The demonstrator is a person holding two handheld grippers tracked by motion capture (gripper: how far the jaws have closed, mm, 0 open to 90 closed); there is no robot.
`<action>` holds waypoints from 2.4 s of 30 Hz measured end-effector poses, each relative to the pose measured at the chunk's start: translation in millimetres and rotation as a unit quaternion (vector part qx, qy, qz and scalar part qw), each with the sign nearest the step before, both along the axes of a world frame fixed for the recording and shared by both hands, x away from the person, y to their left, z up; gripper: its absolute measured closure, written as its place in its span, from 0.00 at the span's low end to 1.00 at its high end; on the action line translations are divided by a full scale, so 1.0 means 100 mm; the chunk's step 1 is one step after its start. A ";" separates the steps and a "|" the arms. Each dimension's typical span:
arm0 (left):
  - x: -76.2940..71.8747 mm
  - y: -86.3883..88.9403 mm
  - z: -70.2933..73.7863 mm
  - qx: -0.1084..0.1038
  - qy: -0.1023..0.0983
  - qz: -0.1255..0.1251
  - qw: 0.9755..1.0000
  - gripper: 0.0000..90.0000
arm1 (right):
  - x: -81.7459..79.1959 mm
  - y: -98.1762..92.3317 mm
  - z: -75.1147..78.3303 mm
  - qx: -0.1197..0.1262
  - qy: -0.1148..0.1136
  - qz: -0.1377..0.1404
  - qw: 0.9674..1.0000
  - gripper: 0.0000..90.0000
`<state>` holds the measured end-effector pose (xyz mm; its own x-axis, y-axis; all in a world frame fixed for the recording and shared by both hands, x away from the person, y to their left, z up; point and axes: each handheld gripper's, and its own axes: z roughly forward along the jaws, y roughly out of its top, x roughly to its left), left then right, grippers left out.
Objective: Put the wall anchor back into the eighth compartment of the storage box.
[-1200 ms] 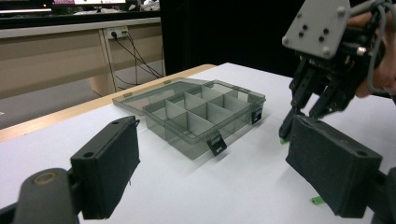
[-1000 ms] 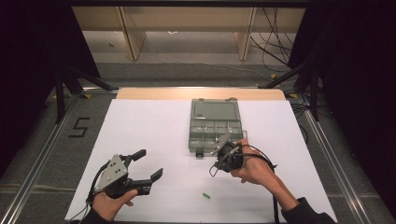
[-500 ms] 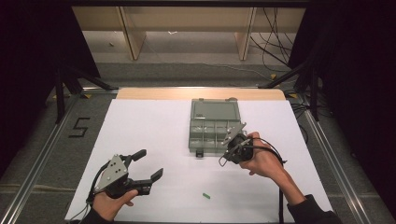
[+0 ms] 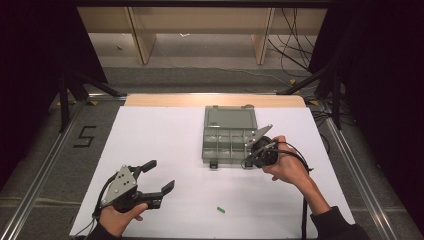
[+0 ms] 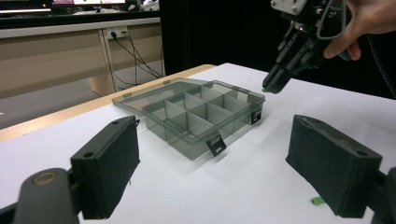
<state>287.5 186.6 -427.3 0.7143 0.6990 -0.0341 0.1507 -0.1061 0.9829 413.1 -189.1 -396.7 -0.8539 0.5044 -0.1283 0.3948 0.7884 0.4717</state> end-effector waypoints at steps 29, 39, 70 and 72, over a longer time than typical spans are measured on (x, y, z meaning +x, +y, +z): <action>0.00 -0.01 -0.01 0.000 0.002 0.001 1.000 0.18 | 0.40 -0.10 -0.09 0.003 -0.008 -0.045 0.999 0.94; 0.00 -0.01 -0.01 -0.002 0.003 0.001 1.000 0.18 | 0.49 -0.11 -0.15 -0.003 -0.007 -0.053 0.999 0.94; 0.00 0.01 -0.01 -0.008 0.007 0.003 1.000 0.18 | 0.28 0.08 -0.05 0.042 -0.029 -0.067 0.996 0.38; 0.00 0.01 -0.01 -0.007 0.006 0.002 1.000 0.18 | 0.24 0.10 -0.03 0.043 -0.035 -0.061 0.997 0.37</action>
<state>287.9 187.4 -428.0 0.7110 0.7012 -0.0524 0.1622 -0.0910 0.9826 436.8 -179.5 -399.7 -0.7758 0.6159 -0.1373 0.4491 0.6918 0.5654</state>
